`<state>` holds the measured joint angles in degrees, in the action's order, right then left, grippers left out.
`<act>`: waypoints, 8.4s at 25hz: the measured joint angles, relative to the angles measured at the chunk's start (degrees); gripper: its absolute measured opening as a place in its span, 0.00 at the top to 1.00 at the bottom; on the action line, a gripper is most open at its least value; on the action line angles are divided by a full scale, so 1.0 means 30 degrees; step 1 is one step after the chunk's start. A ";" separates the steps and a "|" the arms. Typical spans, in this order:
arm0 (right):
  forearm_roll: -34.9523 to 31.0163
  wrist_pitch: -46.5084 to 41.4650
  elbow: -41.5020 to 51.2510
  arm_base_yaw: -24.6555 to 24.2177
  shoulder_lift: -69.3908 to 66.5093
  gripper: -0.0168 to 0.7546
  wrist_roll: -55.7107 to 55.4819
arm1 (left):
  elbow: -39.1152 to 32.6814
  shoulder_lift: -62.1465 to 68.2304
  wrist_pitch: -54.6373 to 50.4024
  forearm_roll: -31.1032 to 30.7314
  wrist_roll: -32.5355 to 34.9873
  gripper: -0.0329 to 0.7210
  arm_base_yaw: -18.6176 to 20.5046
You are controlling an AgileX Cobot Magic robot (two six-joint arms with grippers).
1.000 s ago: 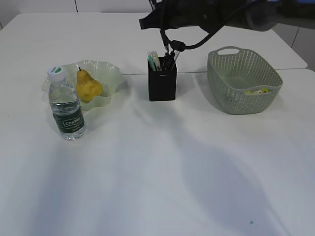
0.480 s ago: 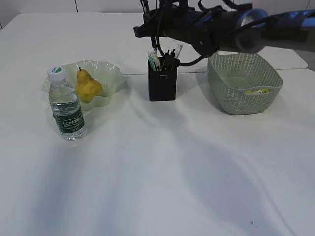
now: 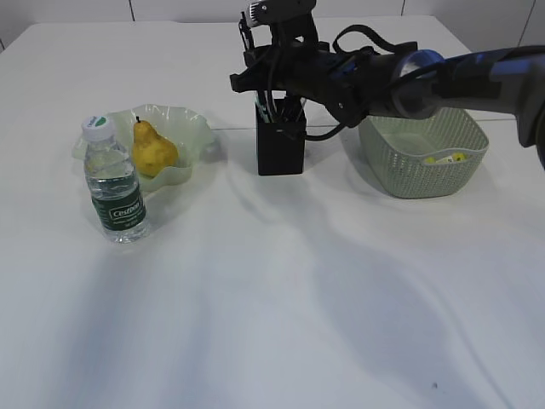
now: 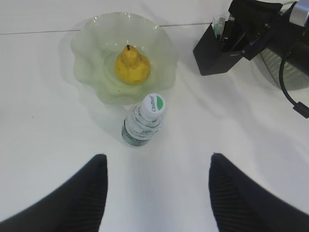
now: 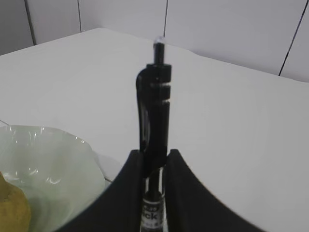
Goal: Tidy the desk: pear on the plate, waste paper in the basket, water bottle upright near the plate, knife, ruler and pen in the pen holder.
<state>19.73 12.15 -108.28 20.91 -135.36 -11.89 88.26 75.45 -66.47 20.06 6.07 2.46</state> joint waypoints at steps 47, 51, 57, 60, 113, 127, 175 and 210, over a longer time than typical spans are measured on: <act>0.0037 0.5167 0.3633 -0.0972 0.0264 0.85 -0.0031 | 0.0000 0.0036 -0.0937 -0.0013 0.0000 0.34 0.0000; 0.0037 0.5167 0.3633 -0.0972 0.0264 0.84 -0.0031 | 0.0000 0.0036 -0.0937 -0.0013 0.0000 0.34 0.0000; 0.0037 0.5167 0.3633 -0.0972 0.0264 0.75 -0.0031 | 0.0000 0.0036 -0.0937 -0.0013 0.0000 0.34 0.0000; 0.0037 0.5167 0.3633 -0.0972 0.0264 0.69 -0.0031 | 0.0000 0.0036 -0.0937 -0.0013 0.0000 0.34 0.0000; 0.0570 -1.1021 1.1762 -0.0972 1.9698 0.66 -0.0990 | -0.1065 -0.4183 0.4269 -0.1196 0.3360 0.34 0.0000; -0.2737 -1.4800 1.4743 -0.0972 2.5397 0.66 0.0864 | -1.3007 -1.5225 1.0610 -0.0772 0.3611 0.34 0.0000; -0.9696 -2.6028 2.6014 -0.0972 4.5449 0.66 0.9234 | -1.8675 -2.5036 0.2919 0.0578 0.3445 0.34 0.0000; -0.8251 -2.6305 2.6571 -0.0972 4.5449 0.66 0.9026 | -1.9622 -2.5036 0.0671 -0.0767 0.3445 0.34 0.0000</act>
<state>-5.02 -66.76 -28.57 17.99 0.99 15.19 29.39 0.35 -64.45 17.76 16.41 2.46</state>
